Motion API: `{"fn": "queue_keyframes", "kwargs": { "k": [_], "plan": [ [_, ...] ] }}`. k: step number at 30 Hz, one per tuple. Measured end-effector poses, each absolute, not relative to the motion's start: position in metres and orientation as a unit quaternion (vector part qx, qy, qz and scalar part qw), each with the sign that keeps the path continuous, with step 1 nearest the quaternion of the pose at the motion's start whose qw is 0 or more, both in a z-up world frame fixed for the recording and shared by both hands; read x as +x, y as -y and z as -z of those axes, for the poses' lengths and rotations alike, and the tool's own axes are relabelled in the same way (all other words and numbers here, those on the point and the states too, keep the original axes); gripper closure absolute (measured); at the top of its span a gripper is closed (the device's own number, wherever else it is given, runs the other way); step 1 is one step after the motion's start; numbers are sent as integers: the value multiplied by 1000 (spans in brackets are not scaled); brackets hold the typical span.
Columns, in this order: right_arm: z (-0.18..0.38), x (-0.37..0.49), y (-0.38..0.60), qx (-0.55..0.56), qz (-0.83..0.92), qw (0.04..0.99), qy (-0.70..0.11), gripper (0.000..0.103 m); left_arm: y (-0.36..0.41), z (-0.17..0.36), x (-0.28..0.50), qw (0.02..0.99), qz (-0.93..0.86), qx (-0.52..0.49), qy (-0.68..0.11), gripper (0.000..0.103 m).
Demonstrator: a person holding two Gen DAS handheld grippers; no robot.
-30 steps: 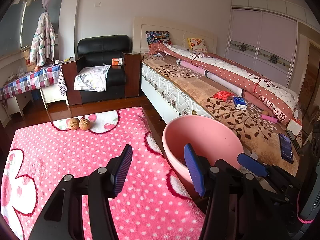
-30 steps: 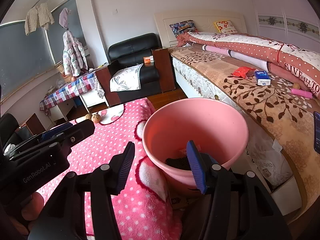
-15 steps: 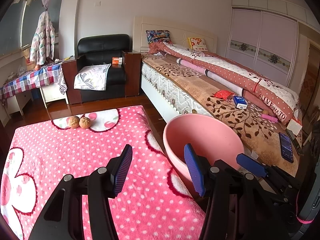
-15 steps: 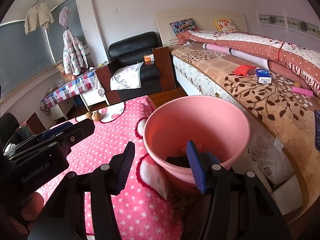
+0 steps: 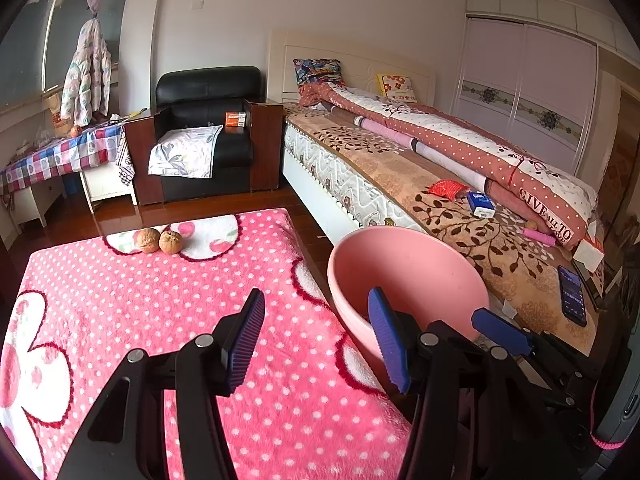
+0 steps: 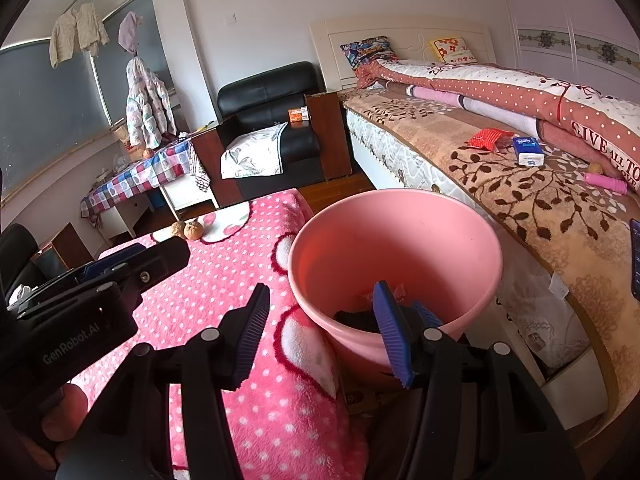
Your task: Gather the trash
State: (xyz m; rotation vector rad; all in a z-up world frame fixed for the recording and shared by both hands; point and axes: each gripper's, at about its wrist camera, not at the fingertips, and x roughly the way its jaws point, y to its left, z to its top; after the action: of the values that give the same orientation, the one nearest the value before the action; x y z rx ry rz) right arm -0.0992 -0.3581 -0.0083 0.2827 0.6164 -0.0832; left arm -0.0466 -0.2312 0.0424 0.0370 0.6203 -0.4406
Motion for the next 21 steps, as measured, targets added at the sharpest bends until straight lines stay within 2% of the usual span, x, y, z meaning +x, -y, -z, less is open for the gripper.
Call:
{"fn": "queue_keyframes", "kwargs": {
  "k": [21],
  "plan": [
    [8,-99,357,138,41,942,-303,49,230,-43,-45,928,215,18,-304,49]
  ]
}}
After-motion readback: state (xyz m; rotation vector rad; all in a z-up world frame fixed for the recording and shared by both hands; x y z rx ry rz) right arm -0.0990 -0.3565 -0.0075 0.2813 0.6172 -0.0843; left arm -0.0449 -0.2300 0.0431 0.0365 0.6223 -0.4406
